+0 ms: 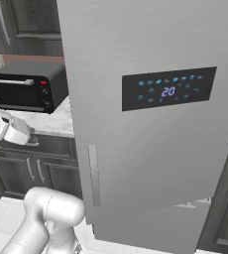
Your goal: Retrieve the sausage and cheese from the fridge and place them on the cutting board on the counter.
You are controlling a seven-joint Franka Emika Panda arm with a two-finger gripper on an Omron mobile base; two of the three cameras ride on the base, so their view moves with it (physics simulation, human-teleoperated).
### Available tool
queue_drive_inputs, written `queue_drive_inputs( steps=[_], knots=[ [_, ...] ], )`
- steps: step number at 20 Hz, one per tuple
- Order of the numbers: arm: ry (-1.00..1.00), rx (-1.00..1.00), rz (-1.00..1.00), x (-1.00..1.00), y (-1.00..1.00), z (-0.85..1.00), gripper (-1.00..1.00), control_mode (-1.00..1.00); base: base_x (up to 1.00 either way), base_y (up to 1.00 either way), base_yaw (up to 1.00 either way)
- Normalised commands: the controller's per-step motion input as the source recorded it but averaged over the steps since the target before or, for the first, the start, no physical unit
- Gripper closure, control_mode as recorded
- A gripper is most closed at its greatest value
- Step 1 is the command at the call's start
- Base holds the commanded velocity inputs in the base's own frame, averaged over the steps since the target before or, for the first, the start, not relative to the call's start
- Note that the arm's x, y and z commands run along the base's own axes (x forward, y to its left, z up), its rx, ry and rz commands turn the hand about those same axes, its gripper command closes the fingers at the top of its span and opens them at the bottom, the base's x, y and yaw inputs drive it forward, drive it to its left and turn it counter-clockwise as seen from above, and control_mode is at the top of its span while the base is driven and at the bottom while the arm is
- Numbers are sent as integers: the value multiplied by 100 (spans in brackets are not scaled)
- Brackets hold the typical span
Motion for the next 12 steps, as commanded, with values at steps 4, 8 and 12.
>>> queue_drive_inputs(
  steps=[4, 8, 12],
  knots=[
    [-10, -18, -14, 68, -1, -8, -100, -100, 0, 0, 0],
    [-24, -23, -6, 23, -2, -2, -100, -100, 0, 0, 0],
    [-20, -17, -2, 15, -29, -1, -100, -100, 0, 0, 0]
  ],
)
